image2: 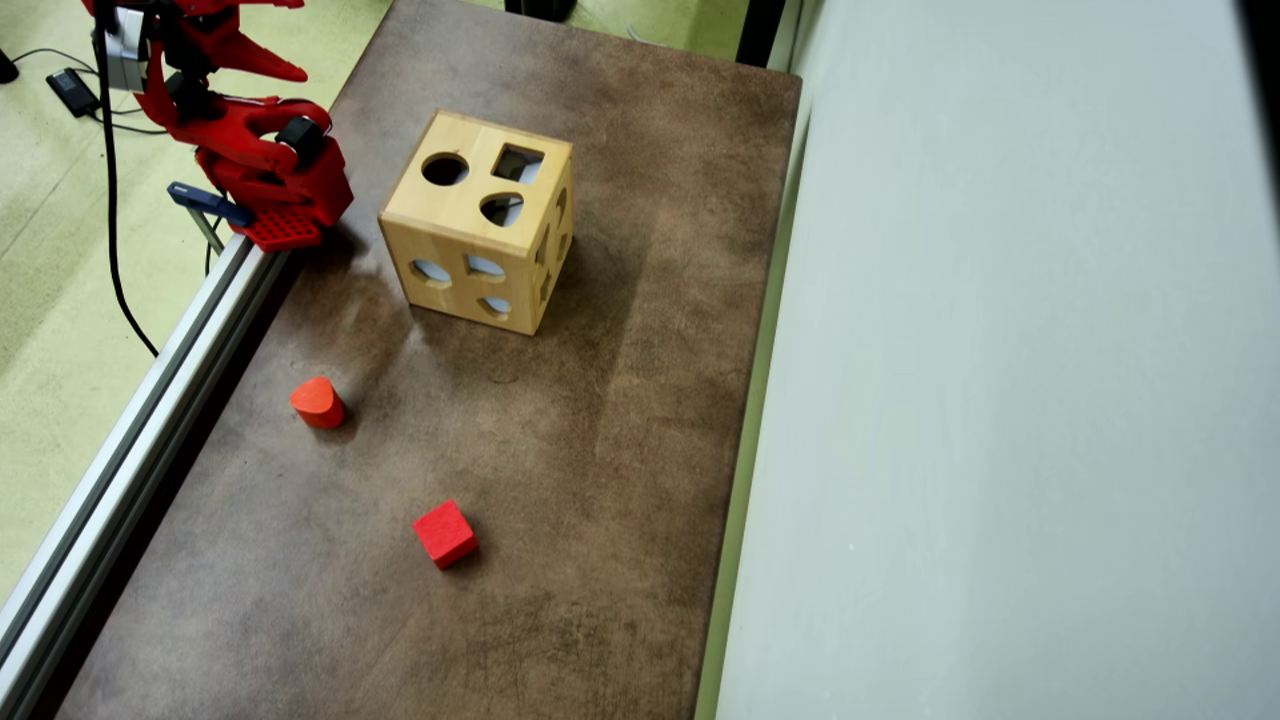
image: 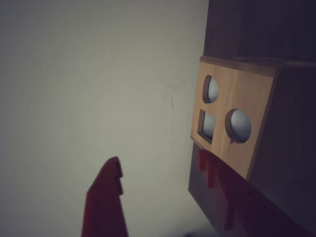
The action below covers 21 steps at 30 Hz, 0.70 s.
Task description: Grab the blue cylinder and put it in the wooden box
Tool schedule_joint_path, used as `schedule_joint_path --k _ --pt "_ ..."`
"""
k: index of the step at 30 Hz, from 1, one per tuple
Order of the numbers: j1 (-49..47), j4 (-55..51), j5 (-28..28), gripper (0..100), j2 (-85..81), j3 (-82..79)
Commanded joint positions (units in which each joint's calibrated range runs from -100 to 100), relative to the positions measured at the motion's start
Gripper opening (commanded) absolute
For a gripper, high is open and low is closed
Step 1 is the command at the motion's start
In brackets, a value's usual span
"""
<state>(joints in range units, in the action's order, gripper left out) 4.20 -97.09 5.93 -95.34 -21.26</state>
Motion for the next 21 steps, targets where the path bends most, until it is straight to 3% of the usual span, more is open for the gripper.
schedule_joint_path --k 1,3,21 --pt "0.3 -0.3 0.3 6 0.2 0.4" --pt "0.3 -0.3 0.3 0 0.2 0.4" --pt "0.2 0.8 0.2 3 0.3 6.9"
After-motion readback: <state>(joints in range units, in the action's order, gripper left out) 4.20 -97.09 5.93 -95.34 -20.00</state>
